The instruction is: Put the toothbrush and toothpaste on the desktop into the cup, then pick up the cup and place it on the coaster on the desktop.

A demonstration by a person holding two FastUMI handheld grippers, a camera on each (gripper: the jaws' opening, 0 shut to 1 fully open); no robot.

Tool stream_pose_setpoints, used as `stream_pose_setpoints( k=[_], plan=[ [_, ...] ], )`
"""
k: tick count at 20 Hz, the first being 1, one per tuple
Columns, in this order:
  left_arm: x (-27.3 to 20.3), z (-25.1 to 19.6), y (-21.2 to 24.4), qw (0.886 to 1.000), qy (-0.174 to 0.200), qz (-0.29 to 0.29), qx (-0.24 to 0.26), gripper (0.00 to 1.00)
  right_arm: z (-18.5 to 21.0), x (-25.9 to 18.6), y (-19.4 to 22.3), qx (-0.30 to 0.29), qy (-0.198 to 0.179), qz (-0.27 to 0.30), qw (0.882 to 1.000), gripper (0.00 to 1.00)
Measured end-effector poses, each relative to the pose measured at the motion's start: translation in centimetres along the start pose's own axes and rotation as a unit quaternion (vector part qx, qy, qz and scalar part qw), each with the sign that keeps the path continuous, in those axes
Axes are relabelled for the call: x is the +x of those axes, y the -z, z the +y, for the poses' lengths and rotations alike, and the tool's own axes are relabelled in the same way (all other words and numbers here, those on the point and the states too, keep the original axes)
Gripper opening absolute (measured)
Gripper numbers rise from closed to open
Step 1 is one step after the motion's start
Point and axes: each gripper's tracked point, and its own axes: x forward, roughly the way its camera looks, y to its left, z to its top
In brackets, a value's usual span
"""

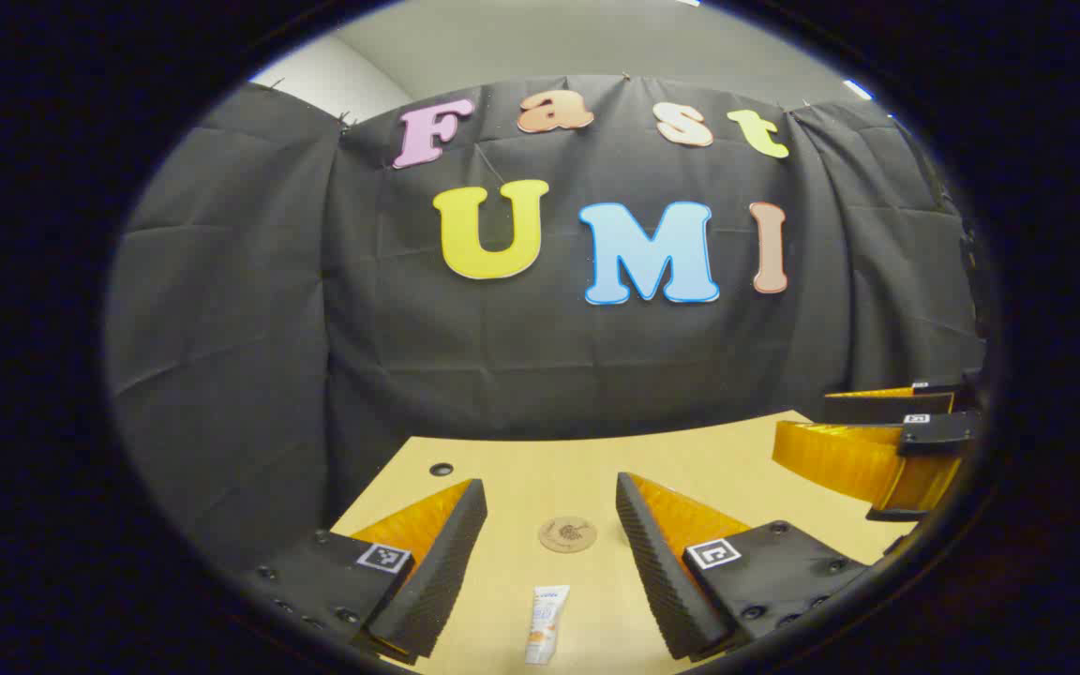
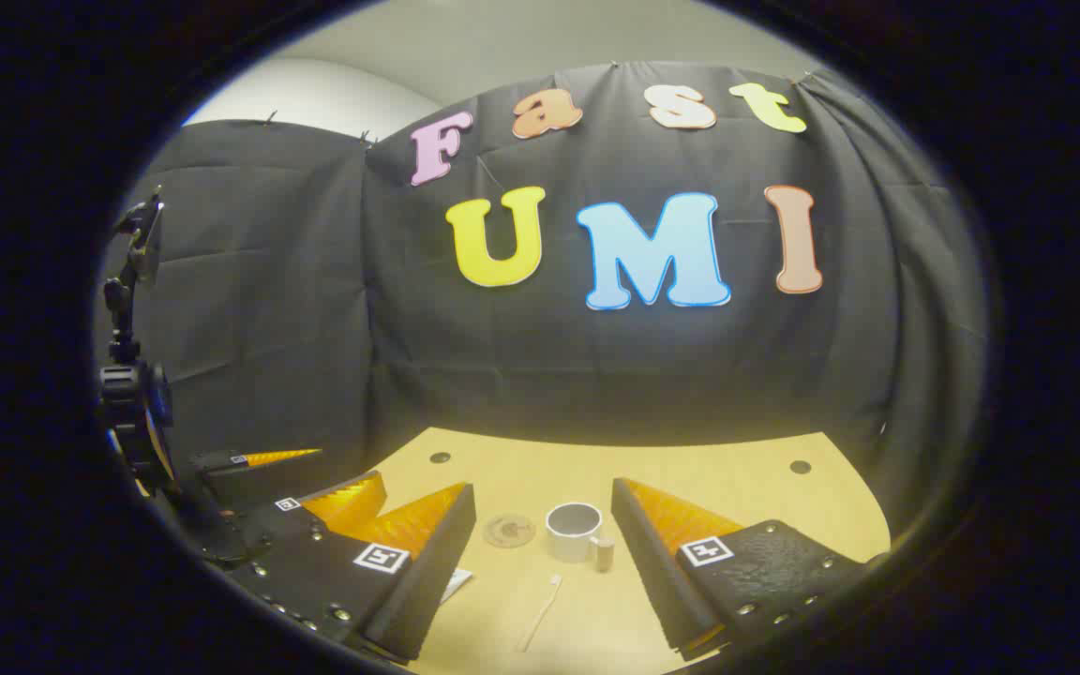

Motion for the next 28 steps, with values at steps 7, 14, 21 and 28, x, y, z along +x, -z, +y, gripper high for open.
stream_pose_setpoints(
  k=[7,14,21,28],
  plan=[
    [3.2,-1.1,-0.3,0.997,0.071,0.011,0.024,0.91,-0.8,0.9,-0.6,0.008,0.053,0.003,0.999,0.86],
    [4.3,-2.1,1.8,0.993,0.106,0.043,0.001,0.91,-0.8,1.3,0.8,0.009,0.080,0.040,0.996,0.89],
    [5.5,-1.2,9.1,0.980,0.112,0.162,-0.014,0.91,-0.9,3.4,7.3,0.041,0.082,0.180,0.980,0.89],
    [6.3,0.5,17.7,0.950,0.084,0.301,-0.027,0.92,-0.6,3.5,12.7,0.051,0.103,0.324,0.939,0.90]
  ],
)
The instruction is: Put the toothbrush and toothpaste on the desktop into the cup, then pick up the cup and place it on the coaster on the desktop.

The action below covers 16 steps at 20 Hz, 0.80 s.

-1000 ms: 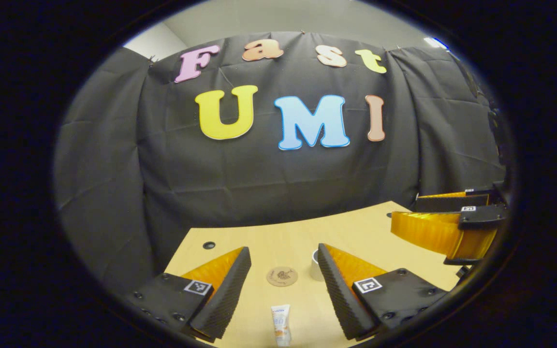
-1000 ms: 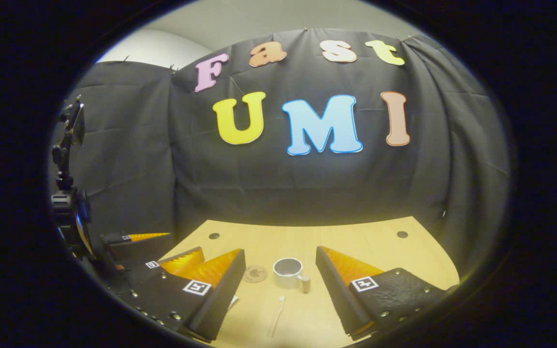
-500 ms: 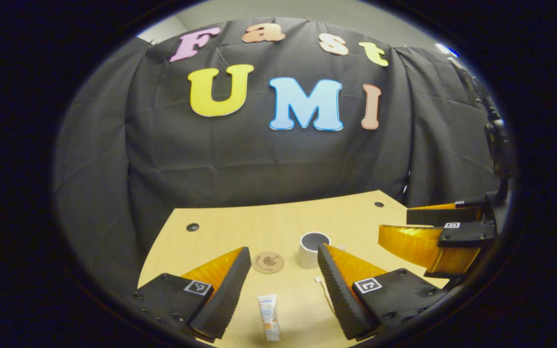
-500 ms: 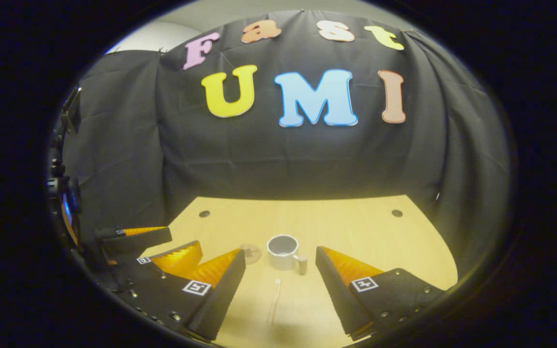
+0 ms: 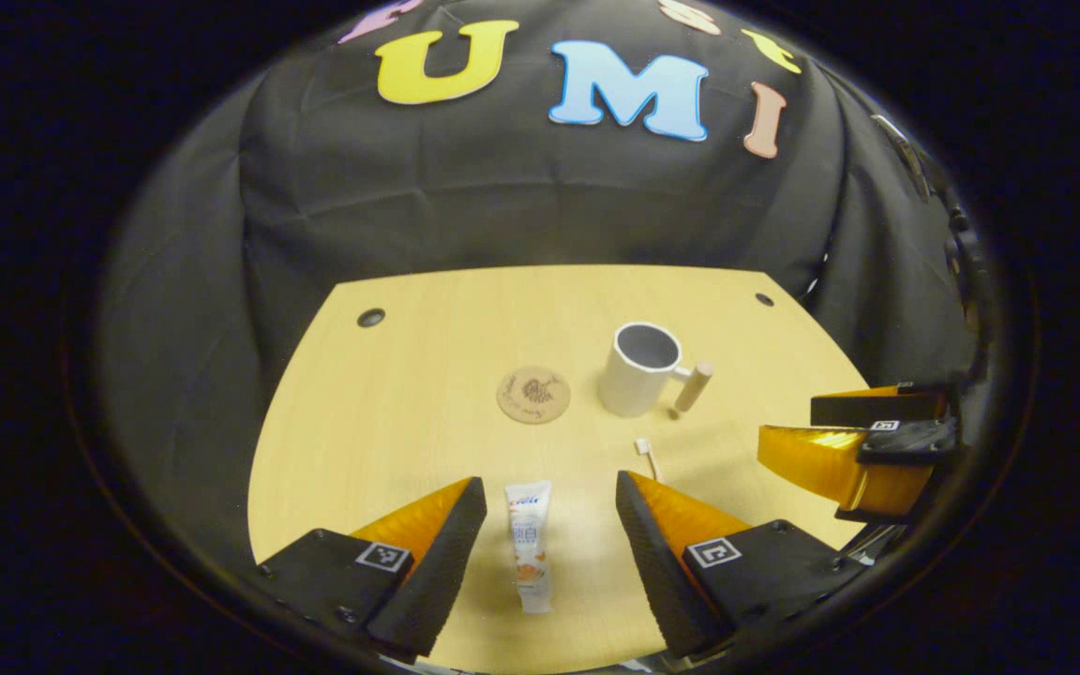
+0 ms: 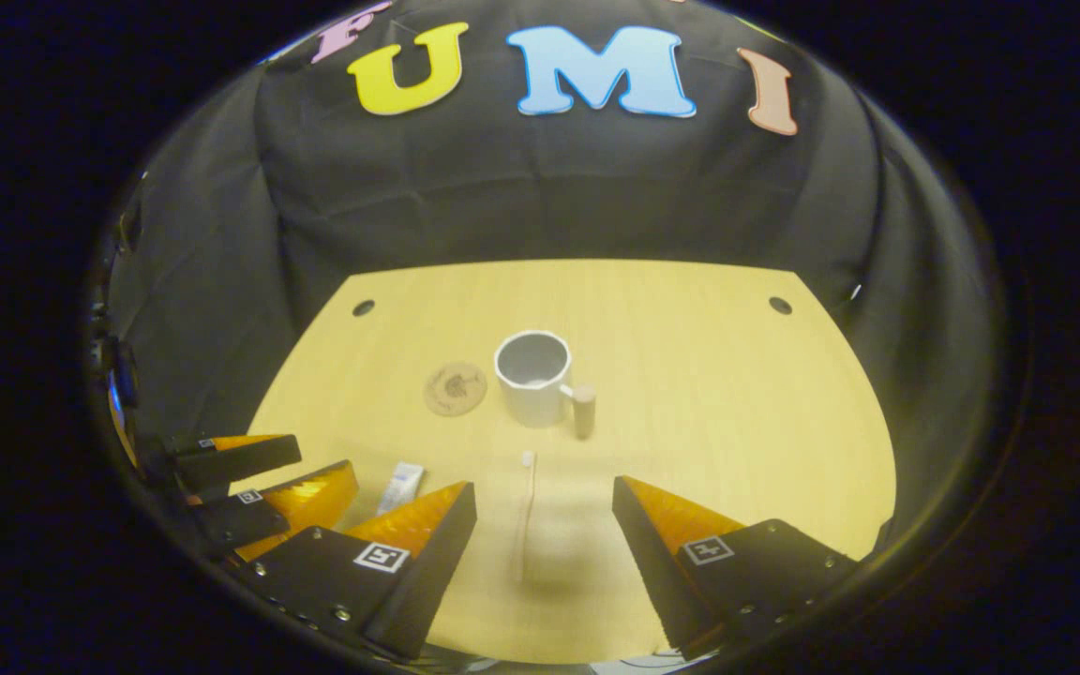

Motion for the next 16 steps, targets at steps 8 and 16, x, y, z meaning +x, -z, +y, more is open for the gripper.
stream_pose_setpoints(
  k=[8,16],
  plan=[
    [5.9,1.5,6.9,0.984,-0.004,0.167,-0.055,0.92,1.1,3.5,3.0,0.017,-0.011,0.138,0.990,0.82],
    [8.1,4.5,10.3,0.956,-0.046,0.284,-0.060,0.93,-0.1,7.4,2.8,0.055,0.002,0.235,0.970,0.70]
  ],
)
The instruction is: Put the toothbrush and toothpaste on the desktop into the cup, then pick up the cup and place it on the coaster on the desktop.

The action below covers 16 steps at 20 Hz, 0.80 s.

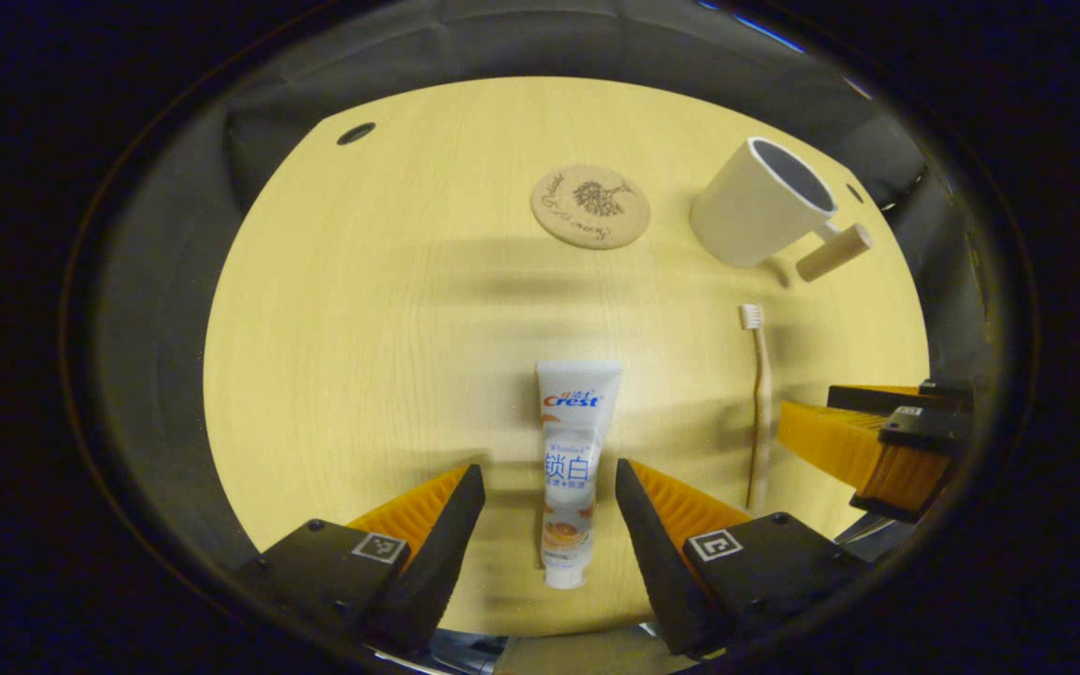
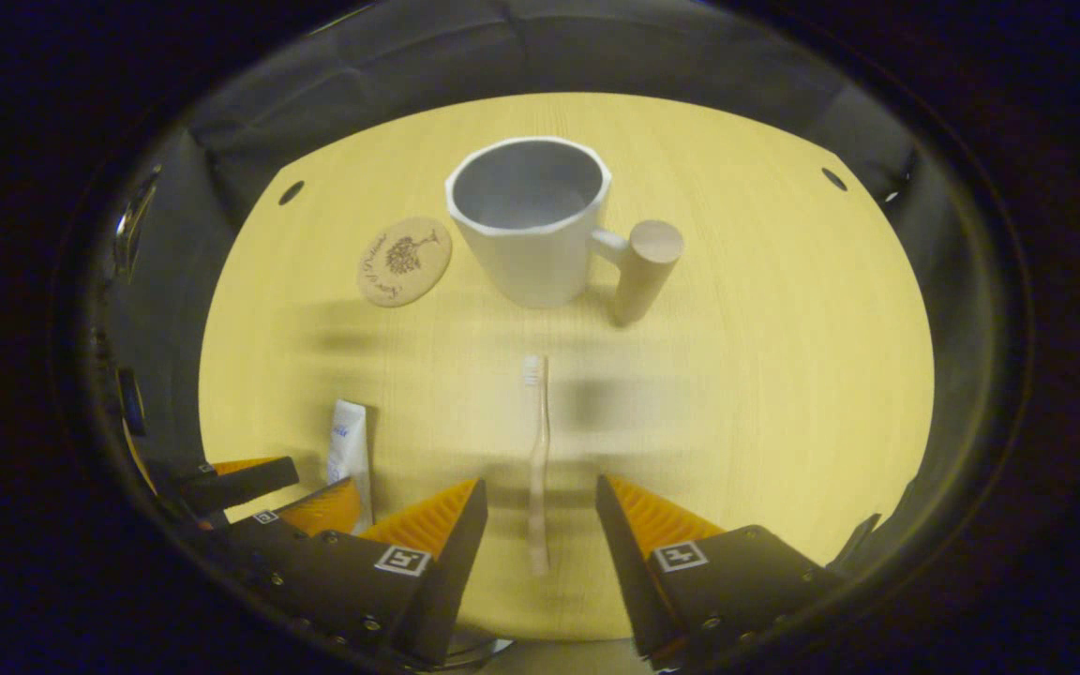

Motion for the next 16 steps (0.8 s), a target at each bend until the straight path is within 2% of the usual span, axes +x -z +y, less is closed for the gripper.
stream_pose_setpoints(
  k=[1,4,6,7,9,10,16],
  plan=[
    [0.3,0.1,0.0,1.000,-0.002,0.009,0.000,0.93,-0.3,0.5,-0.4,0.003,0.006,0.003,1.000,0.66],
    [1.2,0.6,0.4,0.999,-0.011,0.036,-0.003,0.93,-0.7,2.4,0.0,0.011,0.022,0.024,0.999,0.69],
    [1.7,0.5,1.0,0.998,-0.012,0.054,-0.010,0.94,-0.8,3.0,0.2,0.009,0.029,0.035,0.999,0.67],
    [1.9,0.5,1.3,0.998,-0.014,0.064,-0.013,0.91,-0.8,3.4,0.5,0.009,0.031,0.041,0.999,0.67],
    [1.6,0.6,1.9,0.995,-0.021,0.091,-0.020,0.93,-0.6,3.9,0.8,0.010,0.034,0.052,0.998,0.67],
    [1.5,0.6,1.4,0.996,-0.020,0.085,-0.019,0.99,-0.5,4.1,0.9,0.008,0.036,0.054,0.998,0.67],
    [-1.5,0.4,-0.7,0.995,-0.023,0.099,-0.009,0.97,-0.1,4.7,0.8,0.004,0.052,0.062,0.997,0.68]
  ],
)
